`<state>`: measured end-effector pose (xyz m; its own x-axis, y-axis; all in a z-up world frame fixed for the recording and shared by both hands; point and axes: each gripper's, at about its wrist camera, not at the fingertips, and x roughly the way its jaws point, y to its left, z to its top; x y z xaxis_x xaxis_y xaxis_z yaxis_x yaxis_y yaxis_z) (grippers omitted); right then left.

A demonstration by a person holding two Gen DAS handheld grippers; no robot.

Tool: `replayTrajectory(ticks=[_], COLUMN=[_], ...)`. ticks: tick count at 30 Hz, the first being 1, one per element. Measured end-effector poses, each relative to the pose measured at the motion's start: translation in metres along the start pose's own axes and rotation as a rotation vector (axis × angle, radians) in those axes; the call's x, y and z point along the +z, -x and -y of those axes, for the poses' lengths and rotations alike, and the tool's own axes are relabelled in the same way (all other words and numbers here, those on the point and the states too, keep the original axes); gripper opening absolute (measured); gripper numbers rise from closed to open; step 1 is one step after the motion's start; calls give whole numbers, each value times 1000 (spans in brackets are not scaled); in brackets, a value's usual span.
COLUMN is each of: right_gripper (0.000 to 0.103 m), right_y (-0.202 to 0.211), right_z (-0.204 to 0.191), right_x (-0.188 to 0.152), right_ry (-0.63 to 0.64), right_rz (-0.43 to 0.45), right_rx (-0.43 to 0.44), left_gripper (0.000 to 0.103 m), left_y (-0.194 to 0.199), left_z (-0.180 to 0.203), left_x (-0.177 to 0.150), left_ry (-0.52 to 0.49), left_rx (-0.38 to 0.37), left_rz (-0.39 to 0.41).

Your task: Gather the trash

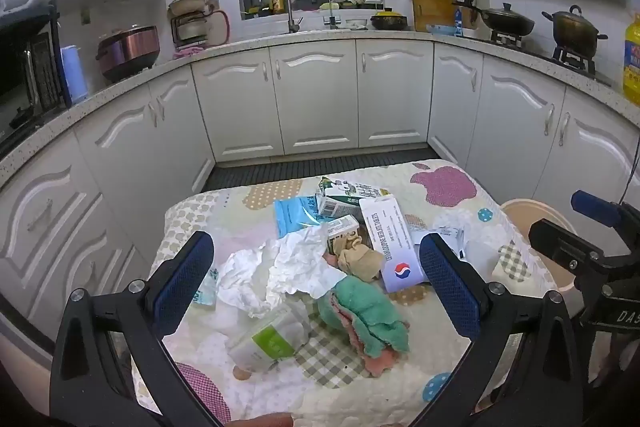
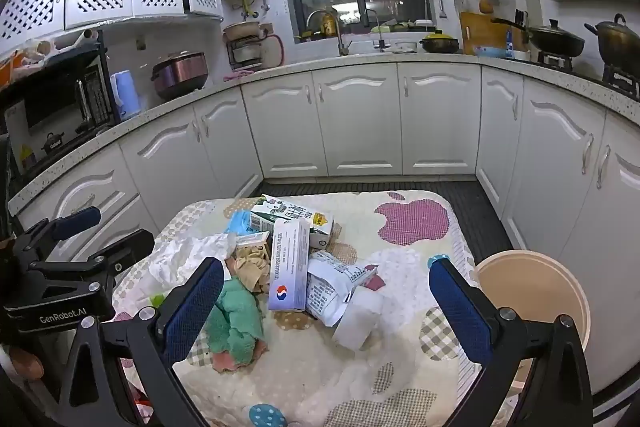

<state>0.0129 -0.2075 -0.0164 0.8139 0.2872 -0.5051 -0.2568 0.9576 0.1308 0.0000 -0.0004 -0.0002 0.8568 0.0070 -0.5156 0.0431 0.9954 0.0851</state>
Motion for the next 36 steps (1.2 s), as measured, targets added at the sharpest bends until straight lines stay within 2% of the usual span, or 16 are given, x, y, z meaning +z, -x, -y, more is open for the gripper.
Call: replayTrajectory(ticks=[14,21,26,36], right_gripper=[102,102,102,102], right_y=[-1,0,-1,-9], right_z=[1,-6,-8,-11], right_x=[6,2,5,14], right_ry=[-4,-3,-22,-5], right_rz=[33,73,105,157], right_rx=[-58,-81,-76,-117], left_gripper=[102,102,102,102], left_y=[-9,-8,-12,-20], left_z=[-8,-7,-13,-17], left_x=[-3,-5,-2,5], left_ry=[117,119,166,182], left_rx=[-35,-41,-73,-60], left_rz=[-50,-23,6,48])
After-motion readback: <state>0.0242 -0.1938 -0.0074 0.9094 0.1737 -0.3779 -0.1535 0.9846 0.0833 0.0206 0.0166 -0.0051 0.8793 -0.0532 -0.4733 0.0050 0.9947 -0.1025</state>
